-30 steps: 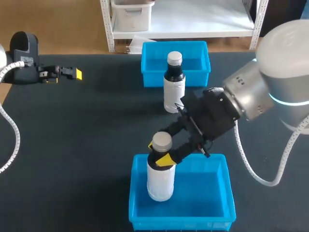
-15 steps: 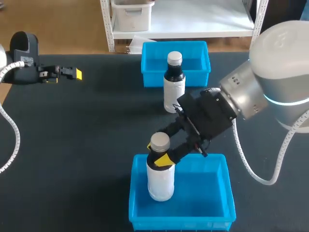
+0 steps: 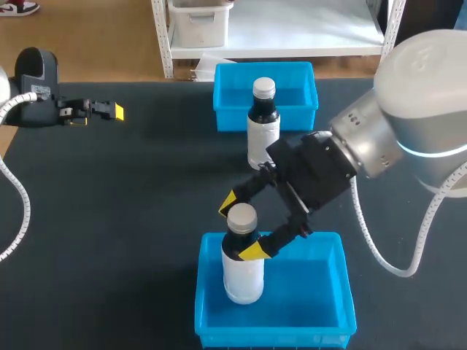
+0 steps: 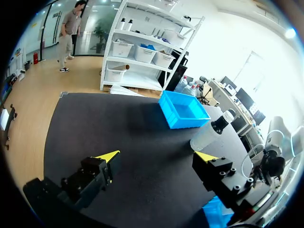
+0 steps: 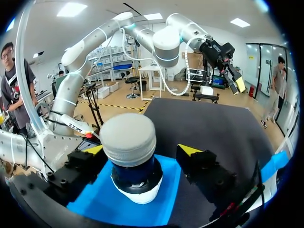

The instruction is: Pick up the bottle, and place it in the far bin if it is heavy, or in the near bin if it is light.

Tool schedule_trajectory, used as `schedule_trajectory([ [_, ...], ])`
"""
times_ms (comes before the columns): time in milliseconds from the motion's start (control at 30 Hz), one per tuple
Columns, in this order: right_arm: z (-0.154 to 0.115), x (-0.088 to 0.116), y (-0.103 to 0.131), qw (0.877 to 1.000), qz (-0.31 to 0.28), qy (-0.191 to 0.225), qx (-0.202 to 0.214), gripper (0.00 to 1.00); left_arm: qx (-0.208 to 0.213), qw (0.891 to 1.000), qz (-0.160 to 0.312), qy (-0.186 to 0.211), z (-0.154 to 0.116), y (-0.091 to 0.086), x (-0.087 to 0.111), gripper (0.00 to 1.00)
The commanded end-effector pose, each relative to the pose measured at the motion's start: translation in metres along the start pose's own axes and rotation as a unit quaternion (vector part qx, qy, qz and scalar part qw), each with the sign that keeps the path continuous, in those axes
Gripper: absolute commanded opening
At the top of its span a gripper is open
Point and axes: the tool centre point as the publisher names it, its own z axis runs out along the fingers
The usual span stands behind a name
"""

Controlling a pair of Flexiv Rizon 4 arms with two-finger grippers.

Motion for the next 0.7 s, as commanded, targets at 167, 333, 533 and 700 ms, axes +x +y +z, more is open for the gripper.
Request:
schedule_trajectory([
  [167, -0.014, 0.001, -0.002, 1.0, 0.007, 0.002, 0.012, 1.0, 0.0, 1.0, 0.0, 0.0, 0.0, 0.0, 0.0, 1.0],
  [333, -0.034, 0.008, -0.005, 0.999, 0.017, 0.013, 0.031, 1.0, 0.0, 1.0, 0.0, 0.0, 0.0, 0.0, 0.0, 1.0],
  [533, -0.067, 0.022, -0.01, 0.997, 0.027, 0.039, 0.059, 1.0, 0.0, 1.0, 0.0, 0.0, 0.0, 0.0, 0.0, 1.0],
  [700, -0.103, 0.035, -0.021, 0.993, 0.047, 0.05, 0.1, 1.0, 0.0, 1.0, 0.0, 0.0, 0.0, 0.0, 0.0, 1.0],
])
